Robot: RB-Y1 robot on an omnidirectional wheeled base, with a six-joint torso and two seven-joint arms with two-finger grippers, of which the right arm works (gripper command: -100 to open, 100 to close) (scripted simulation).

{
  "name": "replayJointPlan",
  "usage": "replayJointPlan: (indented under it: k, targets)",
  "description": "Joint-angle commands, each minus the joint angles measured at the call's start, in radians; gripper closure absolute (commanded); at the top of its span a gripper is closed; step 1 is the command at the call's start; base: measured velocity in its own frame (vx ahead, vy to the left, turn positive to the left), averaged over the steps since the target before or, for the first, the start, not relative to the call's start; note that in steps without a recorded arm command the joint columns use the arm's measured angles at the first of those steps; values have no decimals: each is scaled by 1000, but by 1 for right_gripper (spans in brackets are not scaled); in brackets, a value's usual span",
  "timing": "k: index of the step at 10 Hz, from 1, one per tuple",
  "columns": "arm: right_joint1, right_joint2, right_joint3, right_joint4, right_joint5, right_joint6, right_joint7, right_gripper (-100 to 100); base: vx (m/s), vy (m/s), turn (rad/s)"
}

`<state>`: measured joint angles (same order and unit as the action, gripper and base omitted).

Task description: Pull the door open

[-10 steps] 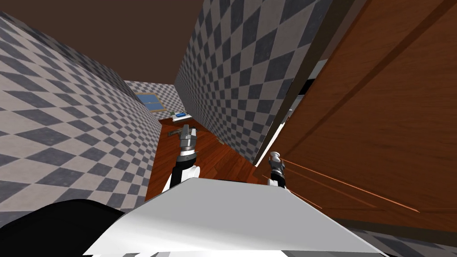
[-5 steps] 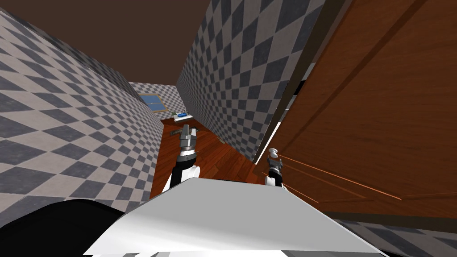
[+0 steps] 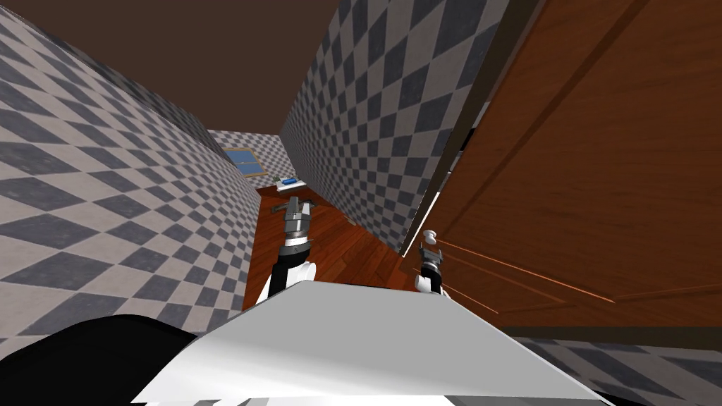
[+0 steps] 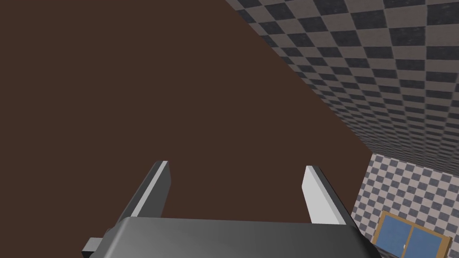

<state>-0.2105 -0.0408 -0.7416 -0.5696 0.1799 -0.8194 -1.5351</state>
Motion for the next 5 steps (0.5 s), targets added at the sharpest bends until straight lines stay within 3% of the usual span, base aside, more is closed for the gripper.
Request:
replayJointPlan:
  k: [1,2,3,5]
  targets:
    - [-11,4,-6,8,-2,-1,-28,-100,-71,16,7]
    - [-7,3,-3,3,-1,1,-18,-100,-30,6,0]
    - [0,-21,-8,6,-2,-2,-34,-100,105,-59,51]
    - [5,-29,-10,7,-3,-3,-41,-100,162,-68,62]
